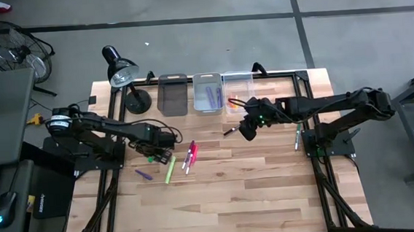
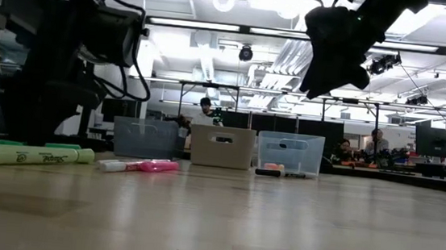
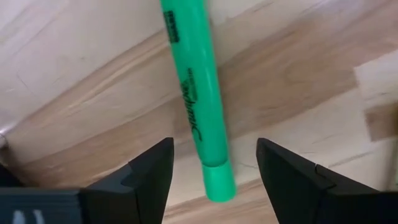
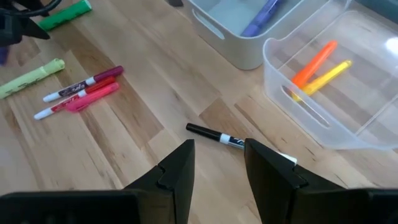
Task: Pick & Place Markers
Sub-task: Put the green highlighter into the white bin
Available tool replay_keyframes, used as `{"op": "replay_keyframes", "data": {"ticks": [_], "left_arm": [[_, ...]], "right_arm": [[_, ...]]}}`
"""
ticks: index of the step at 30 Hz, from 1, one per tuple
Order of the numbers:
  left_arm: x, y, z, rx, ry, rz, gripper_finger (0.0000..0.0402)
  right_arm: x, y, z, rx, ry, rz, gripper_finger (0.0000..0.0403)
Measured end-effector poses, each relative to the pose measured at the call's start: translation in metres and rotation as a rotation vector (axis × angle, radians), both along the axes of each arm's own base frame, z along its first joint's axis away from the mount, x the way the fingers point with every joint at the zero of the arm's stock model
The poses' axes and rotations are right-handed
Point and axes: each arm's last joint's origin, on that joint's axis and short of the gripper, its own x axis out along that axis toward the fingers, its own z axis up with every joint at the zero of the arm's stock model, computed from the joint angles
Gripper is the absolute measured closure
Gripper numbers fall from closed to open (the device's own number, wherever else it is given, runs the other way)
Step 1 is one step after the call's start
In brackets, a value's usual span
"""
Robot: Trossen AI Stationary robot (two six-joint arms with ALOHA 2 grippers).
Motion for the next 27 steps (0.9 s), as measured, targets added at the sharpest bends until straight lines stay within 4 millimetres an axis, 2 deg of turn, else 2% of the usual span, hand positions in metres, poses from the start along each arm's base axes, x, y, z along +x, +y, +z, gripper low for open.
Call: {"op": "replay_keyframes", "data": {"ticks": [5,12,27], "left_arm": [[-0.005,-0.001,-0.01,-0.054,-0.022,0.009,0.018],[-0.007,-0.001,-0.012,-0.056,-0.017,0.009,0.0186],[-0.006,-0.002,-0.013,-0.08,-0.026,-0.01,0.0333]], "right_arm": [[-0.001,0.004,-0.001,0.002,0.011,-0.012,0.0274],[-0.001,0.01,-0.001,0.006,0.017,0.006,0.0274],[-0.001,0.011,-0.002,0.01,0.024,0.004,0.0274]]}}
